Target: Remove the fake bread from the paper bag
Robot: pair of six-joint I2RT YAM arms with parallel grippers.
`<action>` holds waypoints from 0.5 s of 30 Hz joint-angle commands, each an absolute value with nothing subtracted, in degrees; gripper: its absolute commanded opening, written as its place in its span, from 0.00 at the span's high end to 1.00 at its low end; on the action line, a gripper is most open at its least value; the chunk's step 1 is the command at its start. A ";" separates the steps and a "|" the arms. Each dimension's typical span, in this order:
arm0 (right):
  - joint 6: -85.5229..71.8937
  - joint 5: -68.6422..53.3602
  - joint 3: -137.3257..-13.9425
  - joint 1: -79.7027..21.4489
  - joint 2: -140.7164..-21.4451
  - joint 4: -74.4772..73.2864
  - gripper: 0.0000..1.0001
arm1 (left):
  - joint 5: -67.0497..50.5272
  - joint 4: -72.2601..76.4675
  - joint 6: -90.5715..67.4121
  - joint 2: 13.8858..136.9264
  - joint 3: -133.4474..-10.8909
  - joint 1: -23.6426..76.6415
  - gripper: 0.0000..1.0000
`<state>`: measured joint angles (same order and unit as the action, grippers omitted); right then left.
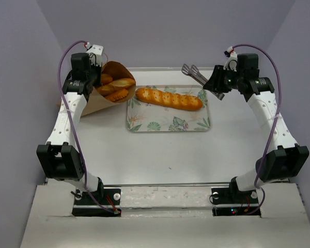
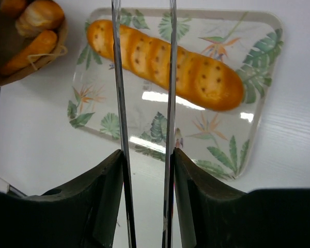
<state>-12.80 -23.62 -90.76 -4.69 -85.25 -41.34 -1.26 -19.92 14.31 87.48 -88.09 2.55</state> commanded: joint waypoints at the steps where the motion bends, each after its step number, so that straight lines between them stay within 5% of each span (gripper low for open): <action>1: -9.85 -26.81 -97.20 -12.82 -86.57 -35.25 0.53 | -3.87 -18.19 18.36 82.36 -87.19 2.72 1.00; 15: 8.60 -24.97 -101.08 -33.91 -94.39 -29.00 0.53 | -8.96 -22.50 29.35 76.12 -79.99 3.43 1.00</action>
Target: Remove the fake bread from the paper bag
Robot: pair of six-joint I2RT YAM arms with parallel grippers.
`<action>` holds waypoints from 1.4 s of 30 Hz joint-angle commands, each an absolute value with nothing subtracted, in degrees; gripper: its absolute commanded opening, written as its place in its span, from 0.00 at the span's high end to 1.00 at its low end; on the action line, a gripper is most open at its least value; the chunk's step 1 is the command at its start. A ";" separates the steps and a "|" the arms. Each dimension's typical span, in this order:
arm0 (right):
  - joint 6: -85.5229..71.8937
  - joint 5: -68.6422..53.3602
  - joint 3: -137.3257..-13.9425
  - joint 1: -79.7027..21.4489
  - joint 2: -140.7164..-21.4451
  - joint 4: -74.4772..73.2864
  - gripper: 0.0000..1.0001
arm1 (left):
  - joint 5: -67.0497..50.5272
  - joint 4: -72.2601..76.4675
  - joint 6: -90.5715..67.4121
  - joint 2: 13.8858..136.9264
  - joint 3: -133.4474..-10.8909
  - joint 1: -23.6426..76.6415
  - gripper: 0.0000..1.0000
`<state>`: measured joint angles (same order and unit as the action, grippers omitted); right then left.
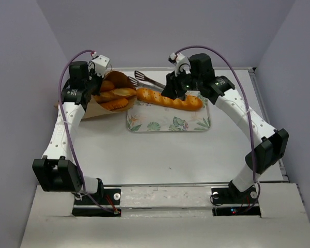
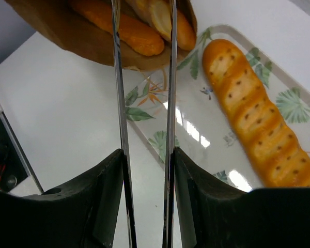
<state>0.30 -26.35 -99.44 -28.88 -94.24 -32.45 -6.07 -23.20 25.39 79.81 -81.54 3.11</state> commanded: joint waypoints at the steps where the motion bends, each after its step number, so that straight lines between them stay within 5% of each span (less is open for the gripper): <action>1: 9.74 -24.44 -101.07 -35.06 -94.66 -29.00 0.53 | -9.05 -22.67 29.36 75.85 -79.55 3.43 1.00; 22: 17.58 -6.95 -109.15 -43.33 -109.95 -33.31 0.52 | -9.23 -24.96 30.67 71.98 -74.53 3.52 1.00; 42: 18.19 -4.49 -107.84 -43.86 -116.80 -34.19 0.50 | -11.95 -24.43 29.88 71.37 -73.04 3.69 1.00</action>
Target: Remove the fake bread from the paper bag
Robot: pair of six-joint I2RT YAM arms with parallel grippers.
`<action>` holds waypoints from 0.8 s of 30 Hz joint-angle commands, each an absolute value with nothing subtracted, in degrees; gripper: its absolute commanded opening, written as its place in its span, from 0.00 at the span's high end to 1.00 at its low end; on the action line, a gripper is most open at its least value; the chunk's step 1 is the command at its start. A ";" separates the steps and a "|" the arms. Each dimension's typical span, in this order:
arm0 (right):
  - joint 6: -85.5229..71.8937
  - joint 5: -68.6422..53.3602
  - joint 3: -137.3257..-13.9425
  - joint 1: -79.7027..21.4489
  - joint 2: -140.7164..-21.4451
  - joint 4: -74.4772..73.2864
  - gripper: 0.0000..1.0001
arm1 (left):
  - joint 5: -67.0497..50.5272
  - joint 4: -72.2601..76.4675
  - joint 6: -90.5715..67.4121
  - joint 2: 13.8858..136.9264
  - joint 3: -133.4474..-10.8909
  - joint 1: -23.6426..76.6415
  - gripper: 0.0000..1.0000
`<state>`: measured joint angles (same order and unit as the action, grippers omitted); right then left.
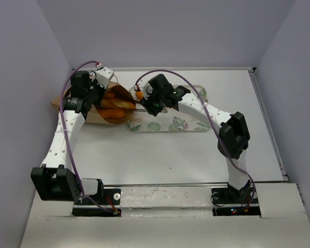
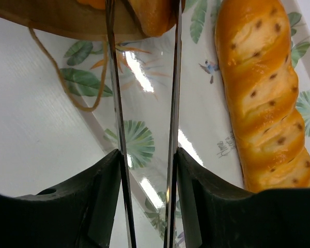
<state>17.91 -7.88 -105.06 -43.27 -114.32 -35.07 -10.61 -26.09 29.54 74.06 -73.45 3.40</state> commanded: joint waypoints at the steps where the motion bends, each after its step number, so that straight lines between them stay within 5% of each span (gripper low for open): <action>1: 18.19 -3.53 -108.89 -43.86 -117.33 -34.19 0.50 | -11.95 -24.43 30.32 71.37 -72.95 3.69 1.00; 10: 16.52 -4.65 -111.80 -43.86 -121.99 -35.86 0.49 | -14.94 -24.87 30.85 71.45 -73.47 3.78 1.00; 17: 15.73 -7.56 -110.83 -44.38 -120.68 -36.21 0.89 | -14.50 -23.82 28.13 72.07 -73.65 3.78 1.00; 24: 15.56 -8.00 -113.20 -44.38 -114.18 -36.47 0.99 | -6.69 -21.10 23.12 74.70 -74.09 3.78 1.00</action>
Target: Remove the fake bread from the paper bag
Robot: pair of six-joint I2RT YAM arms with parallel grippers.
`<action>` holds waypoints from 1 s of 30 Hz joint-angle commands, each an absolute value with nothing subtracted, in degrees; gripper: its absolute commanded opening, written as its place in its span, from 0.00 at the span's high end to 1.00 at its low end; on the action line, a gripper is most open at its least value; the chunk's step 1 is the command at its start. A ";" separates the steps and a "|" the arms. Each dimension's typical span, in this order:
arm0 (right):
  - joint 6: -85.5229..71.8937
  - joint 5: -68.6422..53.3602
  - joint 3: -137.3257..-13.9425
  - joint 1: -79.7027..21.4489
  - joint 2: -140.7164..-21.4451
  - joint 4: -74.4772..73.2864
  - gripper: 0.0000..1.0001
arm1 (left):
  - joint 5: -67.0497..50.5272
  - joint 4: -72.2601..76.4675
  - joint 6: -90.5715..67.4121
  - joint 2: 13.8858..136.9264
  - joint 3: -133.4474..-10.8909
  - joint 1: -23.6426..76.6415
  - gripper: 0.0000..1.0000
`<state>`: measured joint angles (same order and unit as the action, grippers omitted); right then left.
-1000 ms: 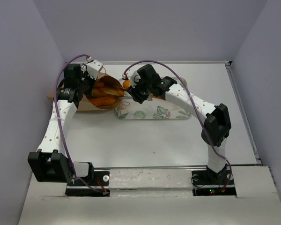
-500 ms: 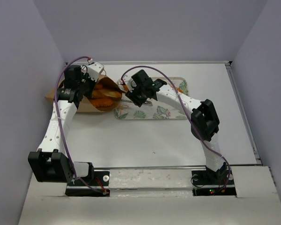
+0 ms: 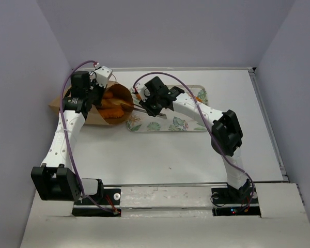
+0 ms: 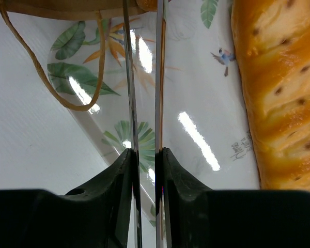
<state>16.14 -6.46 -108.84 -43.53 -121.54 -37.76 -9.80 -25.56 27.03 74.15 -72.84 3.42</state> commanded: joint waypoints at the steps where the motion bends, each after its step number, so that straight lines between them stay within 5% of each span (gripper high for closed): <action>1: 15.56 -7.74 -113.38 -44.38 -113.13 -36.39 0.99 | -5.37 -20.57 22.85 75.06 -74.00 3.78 1.00; 30: 15.38 8.17 -95.46 -42.63 -84.21 -36.91 0.99 | 4.92 -14.06 25.05 81.30 -76.11 3.78 1.00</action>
